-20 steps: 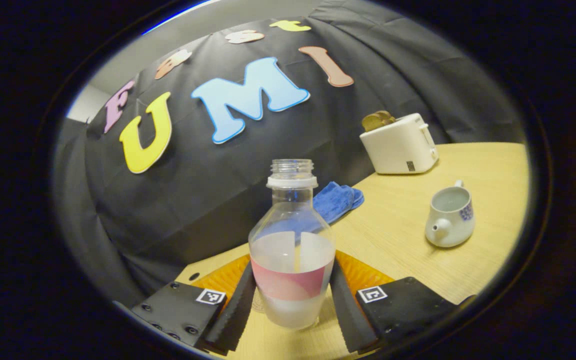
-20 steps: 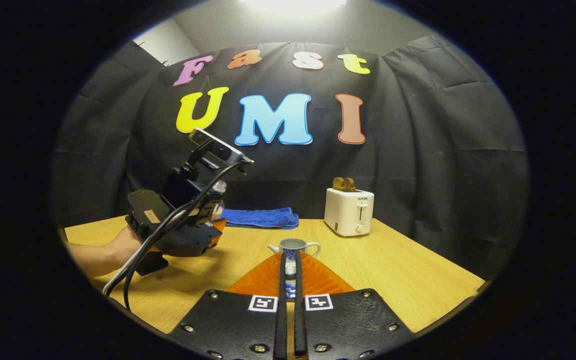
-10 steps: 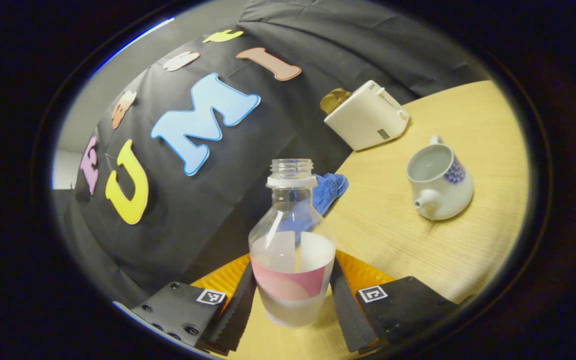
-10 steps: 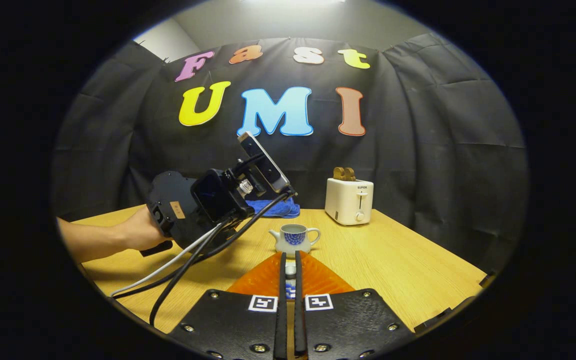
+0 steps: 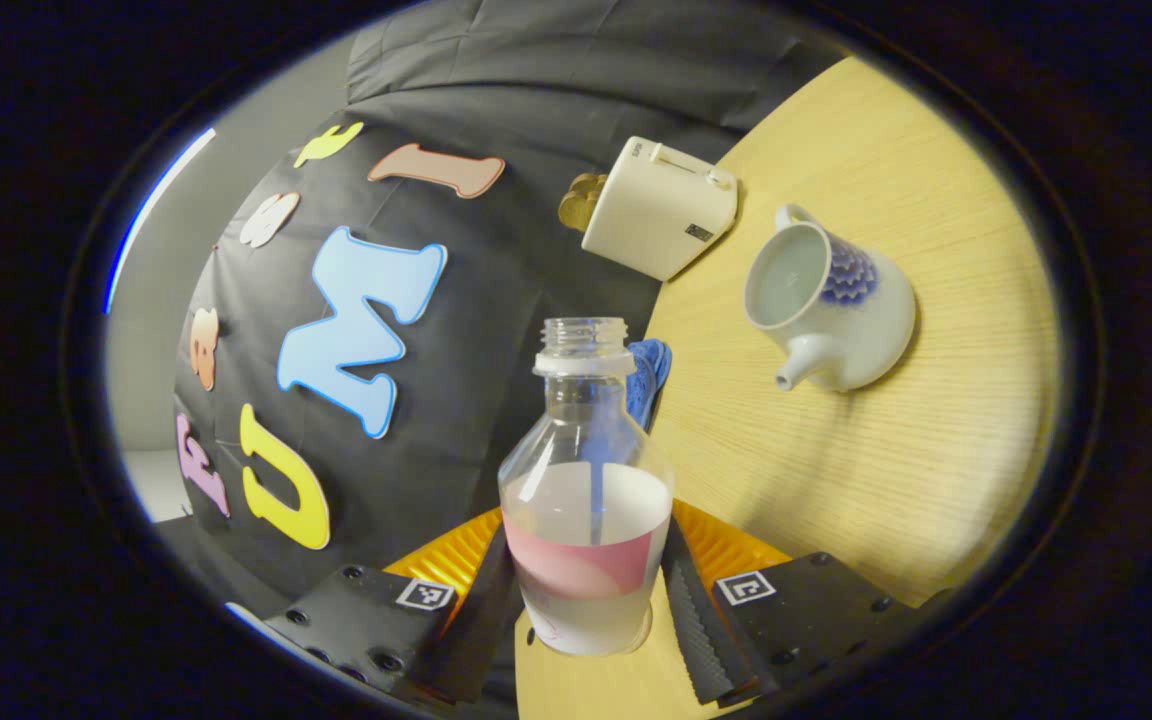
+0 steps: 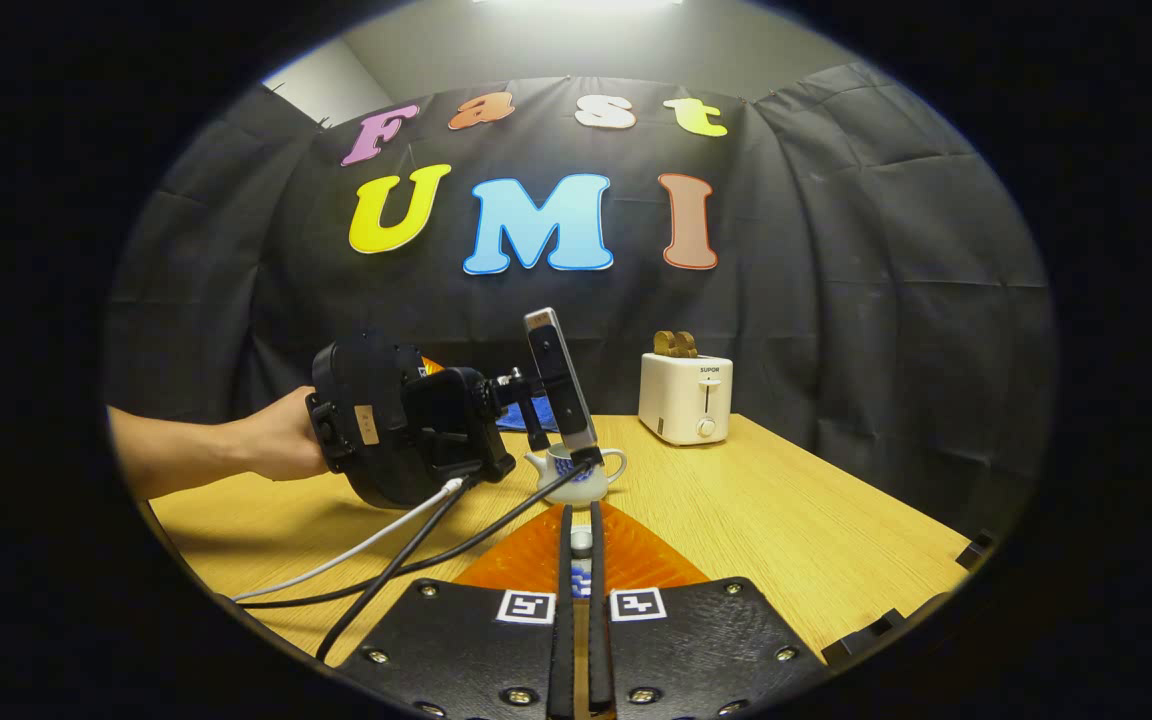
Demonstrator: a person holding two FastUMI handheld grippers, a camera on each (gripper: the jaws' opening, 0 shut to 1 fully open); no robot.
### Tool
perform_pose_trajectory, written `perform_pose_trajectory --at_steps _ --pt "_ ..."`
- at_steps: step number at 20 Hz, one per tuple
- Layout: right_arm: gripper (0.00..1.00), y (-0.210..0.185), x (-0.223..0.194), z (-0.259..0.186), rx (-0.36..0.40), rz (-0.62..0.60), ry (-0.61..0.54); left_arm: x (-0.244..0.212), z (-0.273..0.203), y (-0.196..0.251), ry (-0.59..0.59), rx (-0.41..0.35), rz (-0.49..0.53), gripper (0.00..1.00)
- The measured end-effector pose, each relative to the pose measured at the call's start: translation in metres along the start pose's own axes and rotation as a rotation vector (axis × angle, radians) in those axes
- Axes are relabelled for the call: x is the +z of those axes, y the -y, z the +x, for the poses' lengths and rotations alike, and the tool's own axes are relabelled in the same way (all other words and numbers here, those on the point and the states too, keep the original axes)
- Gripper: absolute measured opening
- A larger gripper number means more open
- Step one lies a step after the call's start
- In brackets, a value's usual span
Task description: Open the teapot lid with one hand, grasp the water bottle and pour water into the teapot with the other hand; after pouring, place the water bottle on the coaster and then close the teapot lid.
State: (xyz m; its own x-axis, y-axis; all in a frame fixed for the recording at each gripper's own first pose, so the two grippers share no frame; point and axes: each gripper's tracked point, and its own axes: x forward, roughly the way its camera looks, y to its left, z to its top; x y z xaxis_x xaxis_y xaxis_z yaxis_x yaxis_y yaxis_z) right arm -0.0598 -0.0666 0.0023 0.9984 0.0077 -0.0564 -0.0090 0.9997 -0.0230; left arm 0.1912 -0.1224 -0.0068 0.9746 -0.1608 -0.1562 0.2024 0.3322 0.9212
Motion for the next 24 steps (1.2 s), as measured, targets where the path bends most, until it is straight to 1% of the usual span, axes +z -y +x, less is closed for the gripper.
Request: perform_pose_trajectory --at_steps 2,5,7,9,13,19,21,24 --pt "0.06 0.001 0.0 0.0 0.0 -0.005 0.003 0.001 0.002 0.004 -0.003 -0.011 0.034 0.87" --pt "0.06 0.002 -0.001 -0.001 -0.002 -0.007 0.001 0.004 0.005 0.008 -0.017 -0.026 0.111 0.87" --pt "0.06 0.004 -0.002 0.0 -0.006 0.004 0.001 0.005 0.007 0.013 -0.021 -0.044 0.137 0.87" --pt "0.06 0.007 -0.002 0.0 -0.013 0.014 0.002 0.01 0.006 0.014 -0.018 -0.041 0.176 0.87" --pt "0.06 0.007 -0.004 0.0 -0.013 0.013 -0.005 0.019 0.007 0.014 -0.012 -0.045 0.287 0.87" --pt "0.06 0.013 -0.005 0.0 -0.028 0.023 -0.004 0.028 0.01 0.013 -0.012 -0.075 0.476 0.87" --pt "0.06 0.015 -0.007 0.001 -0.029 0.024 -0.007 0.029 0.01 0.014 -0.015 -0.087 0.518 0.87" --pt "0.06 0.015 -0.01 0.003 -0.026 0.026 -0.017 0.033 0.011 0.012 -0.015 -0.08 0.579 0.87"
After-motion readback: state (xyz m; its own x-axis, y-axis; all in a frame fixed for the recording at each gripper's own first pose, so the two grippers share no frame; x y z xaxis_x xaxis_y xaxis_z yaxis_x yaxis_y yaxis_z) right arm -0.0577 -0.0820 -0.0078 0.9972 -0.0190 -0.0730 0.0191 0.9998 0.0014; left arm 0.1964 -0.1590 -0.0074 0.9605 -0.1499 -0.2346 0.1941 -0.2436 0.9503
